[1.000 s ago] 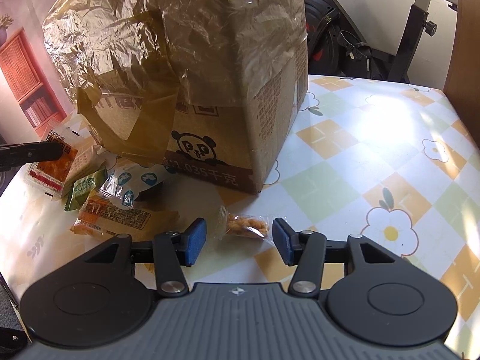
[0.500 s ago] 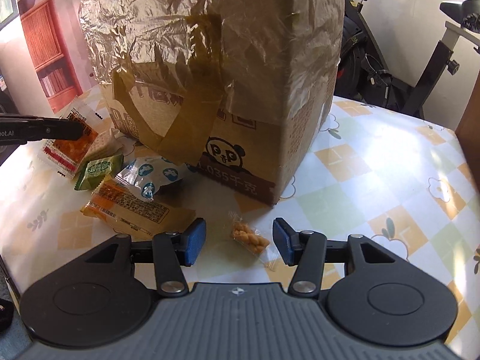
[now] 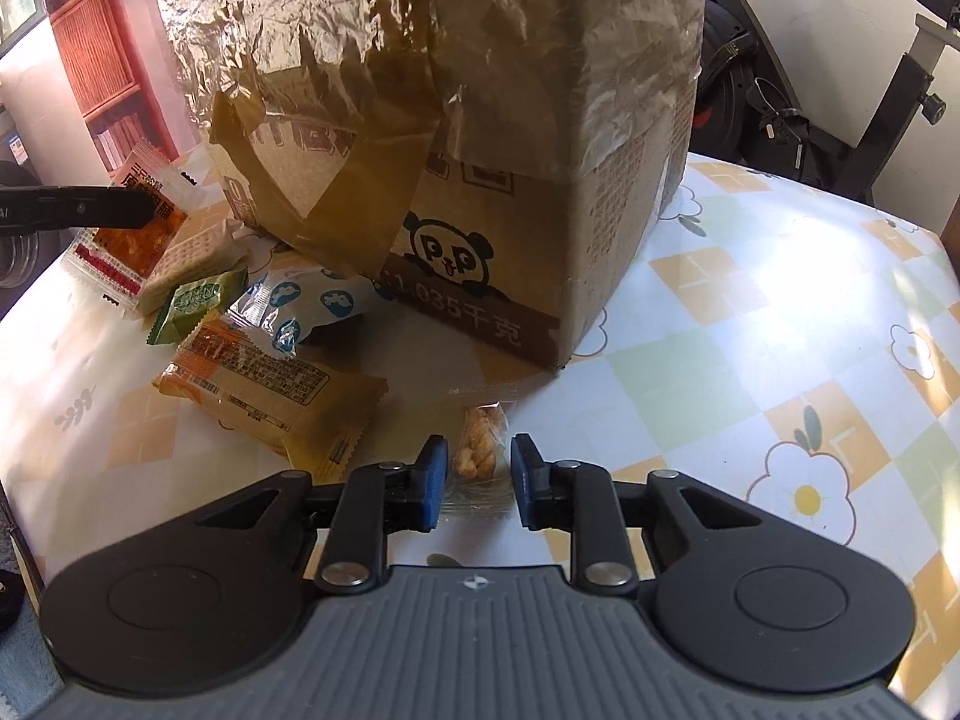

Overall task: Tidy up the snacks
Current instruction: 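Lift both snacks and carry them over the open box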

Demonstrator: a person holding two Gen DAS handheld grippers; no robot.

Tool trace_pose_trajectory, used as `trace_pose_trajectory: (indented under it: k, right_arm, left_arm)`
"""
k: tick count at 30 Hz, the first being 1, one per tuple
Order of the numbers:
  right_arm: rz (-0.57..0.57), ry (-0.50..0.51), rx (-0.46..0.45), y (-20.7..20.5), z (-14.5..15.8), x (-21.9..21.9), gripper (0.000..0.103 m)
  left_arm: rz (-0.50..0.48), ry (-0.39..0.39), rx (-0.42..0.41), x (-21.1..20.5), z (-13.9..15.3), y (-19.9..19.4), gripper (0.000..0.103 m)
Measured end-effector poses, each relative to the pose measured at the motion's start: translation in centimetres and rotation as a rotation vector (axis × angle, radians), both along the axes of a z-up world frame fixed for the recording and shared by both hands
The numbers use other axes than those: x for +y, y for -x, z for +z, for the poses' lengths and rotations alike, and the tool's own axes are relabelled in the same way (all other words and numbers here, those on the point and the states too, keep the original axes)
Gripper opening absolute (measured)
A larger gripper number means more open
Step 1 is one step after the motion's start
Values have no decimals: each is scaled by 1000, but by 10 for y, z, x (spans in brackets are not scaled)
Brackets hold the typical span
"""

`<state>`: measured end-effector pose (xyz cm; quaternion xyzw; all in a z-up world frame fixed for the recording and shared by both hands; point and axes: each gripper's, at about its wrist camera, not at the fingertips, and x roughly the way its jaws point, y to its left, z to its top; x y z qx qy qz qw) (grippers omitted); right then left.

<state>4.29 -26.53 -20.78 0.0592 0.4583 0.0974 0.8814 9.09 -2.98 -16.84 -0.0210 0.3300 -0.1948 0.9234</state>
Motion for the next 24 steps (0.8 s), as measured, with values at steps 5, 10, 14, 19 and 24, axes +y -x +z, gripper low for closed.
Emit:
trace_pose_trajectory:
  k: [5, 10, 14, 19, 24]
  right_arm:
    - [-35, -65, -54, 15, 20, 1, 25]
    - [-15, -75, -131, 28, 48, 14, 25]
    - [-10, -57, -222, 35, 80, 26, 25]
    - [-34, -45, -343, 37, 124, 24, 25]
    - [-72, -26, -448, 21, 171, 10, 25]
  left_arm:
    - [-3, 6, -17, 3, 7, 6, 6]
    - [0, 20, -55, 11, 22, 15, 6]
    - [5, 43, -106, 17, 45, 17, 6]
    - [5, 66, -198, 19, 83, 13, 6]
    - [3, 71, -272, 6, 119, -9, 6]
